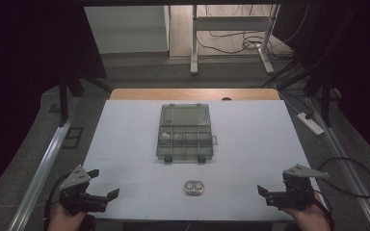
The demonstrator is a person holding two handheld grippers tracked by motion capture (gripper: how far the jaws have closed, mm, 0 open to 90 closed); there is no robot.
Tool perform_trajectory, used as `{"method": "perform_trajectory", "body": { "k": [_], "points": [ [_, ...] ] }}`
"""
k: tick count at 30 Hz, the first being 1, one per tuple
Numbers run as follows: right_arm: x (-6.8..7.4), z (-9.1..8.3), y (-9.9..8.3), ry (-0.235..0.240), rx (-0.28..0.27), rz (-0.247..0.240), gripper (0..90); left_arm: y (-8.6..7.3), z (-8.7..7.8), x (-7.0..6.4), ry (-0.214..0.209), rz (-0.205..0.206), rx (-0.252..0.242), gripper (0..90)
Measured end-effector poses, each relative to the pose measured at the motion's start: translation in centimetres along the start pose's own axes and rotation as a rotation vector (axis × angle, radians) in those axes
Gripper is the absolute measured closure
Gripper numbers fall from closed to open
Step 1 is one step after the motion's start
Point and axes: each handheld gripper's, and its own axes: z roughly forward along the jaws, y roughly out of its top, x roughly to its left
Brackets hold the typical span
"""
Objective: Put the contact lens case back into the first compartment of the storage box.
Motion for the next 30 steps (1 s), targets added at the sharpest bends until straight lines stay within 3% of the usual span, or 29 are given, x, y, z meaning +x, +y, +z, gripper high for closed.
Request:
{"method": "perform_trajectory", "body": {
  "k": [30],
  "points": [
    [0.70,0.61,0.21,-0.003,0.066,-0.068,0.0,0.16,0.36,0.22,-0.013,-0.011,0.028,1.3]
  ]
}}
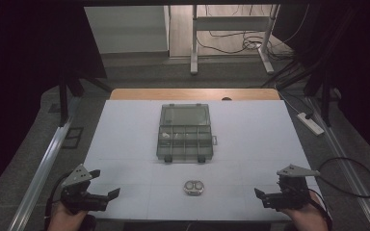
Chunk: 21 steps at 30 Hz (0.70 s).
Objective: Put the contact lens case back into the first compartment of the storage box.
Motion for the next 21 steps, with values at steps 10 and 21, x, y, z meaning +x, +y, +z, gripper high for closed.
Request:
{"method": "perform_trajectory", "body": {
  "k": [10,21],
  "points": [
    [0.3,0.4,0.4,0.034,-0.012,-0.024,0.0,0.1,0.1,0.1,-0.006,-0.003,0.012,1.3],
    [0.6,0.4,1.1,0.079,-0.059,-0.045,0.0,0.0,0.1,0.1,-0.006,-0.010,0.006,1.5]
  ]
}}
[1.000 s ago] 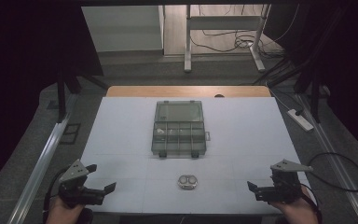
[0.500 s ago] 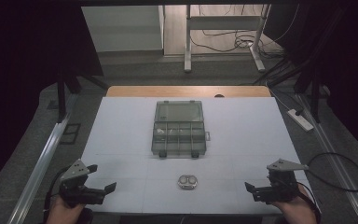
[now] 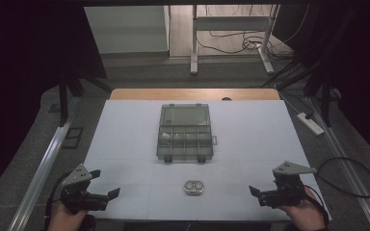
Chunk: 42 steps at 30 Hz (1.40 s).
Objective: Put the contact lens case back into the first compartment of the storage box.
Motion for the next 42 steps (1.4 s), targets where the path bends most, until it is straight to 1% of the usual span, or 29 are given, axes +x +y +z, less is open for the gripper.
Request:
{"method": "perform_trajectory", "body": {
  "k": [9,16,27,36,42],
  "points": [
    [0.4,0.7,0.9,0.081,0.003,-0.021,0.0,0.0,0.0,0.0,0.004,-0.003,0.002,1.6],
    [0.6,1.1,1.3,0.103,0.004,-0.024,0.0,0.0,0.0,0.0,0.004,-0.002,0.001,1.7],
    [1.3,1.8,2.2,0.133,0.011,-0.046,0.0,0.0,0.0,0.0,0.004,-0.001,0.000,1.7],
    [2.1,3.0,3.2,0.167,0.030,-0.074,0.0,0.0,0.0,0.0,0.007,-0.001,0.001,1.8],
    [2.4,3.9,3.6,0.179,0.039,-0.089,0.0,0.0,0.0,0.0,0.007,-0.003,0.000,1.9]
  ]
}}
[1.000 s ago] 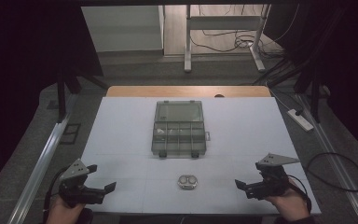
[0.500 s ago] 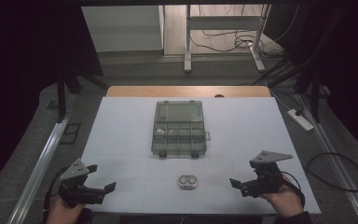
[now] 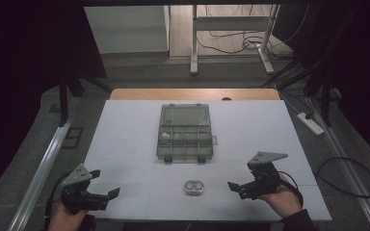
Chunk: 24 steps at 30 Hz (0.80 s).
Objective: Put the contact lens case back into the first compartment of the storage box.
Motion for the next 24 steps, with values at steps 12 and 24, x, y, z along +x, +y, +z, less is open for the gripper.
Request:
{"method": "perform_trajectory", "body": {
  "k": [12,24],
  "points": [
    [0.4,1.4,0.9,0.024,0.025,-0.028,0.0,0.0,0.0,0.0,0.002,0.000,0.003,1.9],
    [0.8,2.7,1.6,0.047,0.052,-0.052,0.0,0.0,0.0,0.0,0.002,0.002,0.003,2.0]
  ]
}}
